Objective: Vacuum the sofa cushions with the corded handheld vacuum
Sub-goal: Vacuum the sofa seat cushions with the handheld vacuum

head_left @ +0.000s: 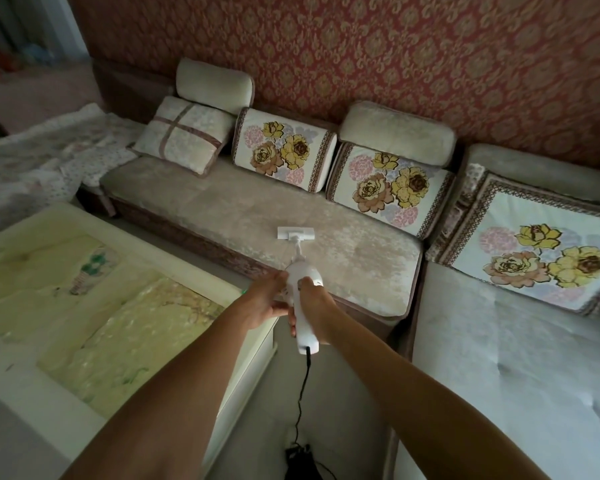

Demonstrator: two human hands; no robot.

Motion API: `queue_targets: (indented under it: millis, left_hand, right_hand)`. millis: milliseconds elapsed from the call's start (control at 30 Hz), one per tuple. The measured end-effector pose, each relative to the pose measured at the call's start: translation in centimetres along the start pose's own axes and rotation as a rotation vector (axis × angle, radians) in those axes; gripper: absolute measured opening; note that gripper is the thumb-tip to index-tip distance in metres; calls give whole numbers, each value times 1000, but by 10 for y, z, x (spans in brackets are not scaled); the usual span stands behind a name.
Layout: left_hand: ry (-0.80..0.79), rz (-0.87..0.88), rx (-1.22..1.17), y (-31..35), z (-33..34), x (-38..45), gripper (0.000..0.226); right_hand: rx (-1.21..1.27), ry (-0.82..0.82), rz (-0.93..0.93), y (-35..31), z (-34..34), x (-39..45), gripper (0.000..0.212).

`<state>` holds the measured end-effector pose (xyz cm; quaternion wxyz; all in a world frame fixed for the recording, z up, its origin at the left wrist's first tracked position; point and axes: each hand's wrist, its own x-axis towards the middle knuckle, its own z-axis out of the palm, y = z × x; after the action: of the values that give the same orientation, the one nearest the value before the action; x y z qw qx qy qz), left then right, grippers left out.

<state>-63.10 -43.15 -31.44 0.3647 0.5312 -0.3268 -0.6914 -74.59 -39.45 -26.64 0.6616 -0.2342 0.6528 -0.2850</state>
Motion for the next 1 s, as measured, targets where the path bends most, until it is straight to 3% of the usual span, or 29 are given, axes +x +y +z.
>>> queue_targets:
  millis: [200,433,733,867,1000]
  left_hand:
    - [48,-18,-50,12,14,44,18]
    - [30,-25,46,46,42,121,23]
    - [85,-17,65,97,68,221,33]
    - [104,-24,32,117,72,245,23]
    - [73,-18,41,128,76,268,28]
  right_hand:
    - [8,-18,20,-27,-15,36,43]
    - [-13,-6,10,-83,-46,100,56]
    - [-64,3,-16,-173,-73,175,45]
    - [-23,-14,-12,-195,-74,197,38]
    - [4,38,-37,-204,-72,225,50]
